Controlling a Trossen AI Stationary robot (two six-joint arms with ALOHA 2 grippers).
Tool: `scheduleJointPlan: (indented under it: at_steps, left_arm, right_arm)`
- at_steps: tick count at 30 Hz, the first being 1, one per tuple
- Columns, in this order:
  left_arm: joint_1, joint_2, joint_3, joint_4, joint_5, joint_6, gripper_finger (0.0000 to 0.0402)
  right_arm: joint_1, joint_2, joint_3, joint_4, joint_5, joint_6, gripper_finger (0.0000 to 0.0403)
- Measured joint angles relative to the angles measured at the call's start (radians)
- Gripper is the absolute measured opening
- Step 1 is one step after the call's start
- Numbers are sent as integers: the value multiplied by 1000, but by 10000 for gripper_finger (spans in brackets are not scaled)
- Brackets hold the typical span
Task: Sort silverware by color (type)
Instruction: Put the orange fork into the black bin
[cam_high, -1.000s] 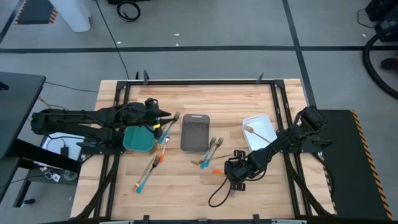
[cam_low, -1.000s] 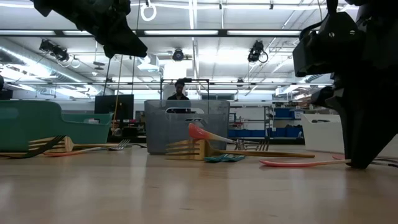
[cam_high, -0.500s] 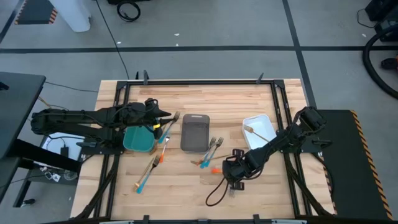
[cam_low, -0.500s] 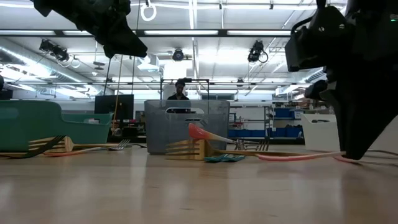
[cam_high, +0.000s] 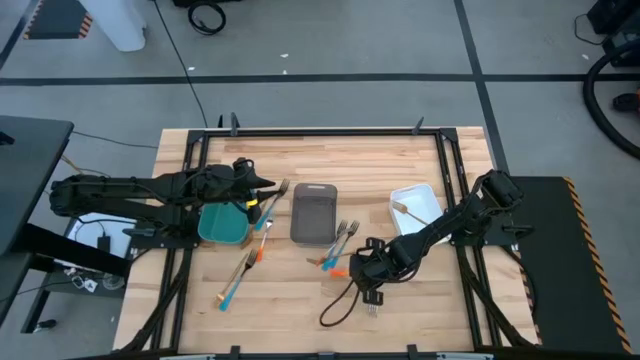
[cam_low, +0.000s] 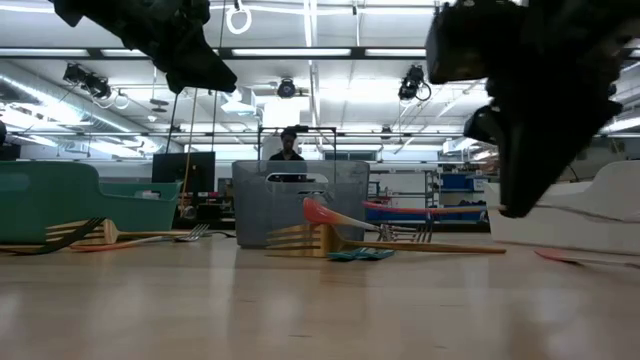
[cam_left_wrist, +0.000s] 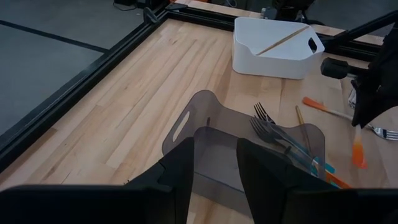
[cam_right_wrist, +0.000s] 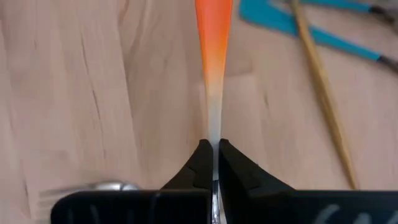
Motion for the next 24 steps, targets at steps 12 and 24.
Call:
scheduleJointPlan:
  at_steps: [12, 24]
  left_arm:
    - [0, 0, 0, -13, 0, 9, 130]
    - [0, 0, 0, -13, -6, 30, 130]
  right_arm:
    - [-67, -1, 15, 205, -48, 46, 13]
    - [-117, -1, 15, 393, 9, 80, 13]
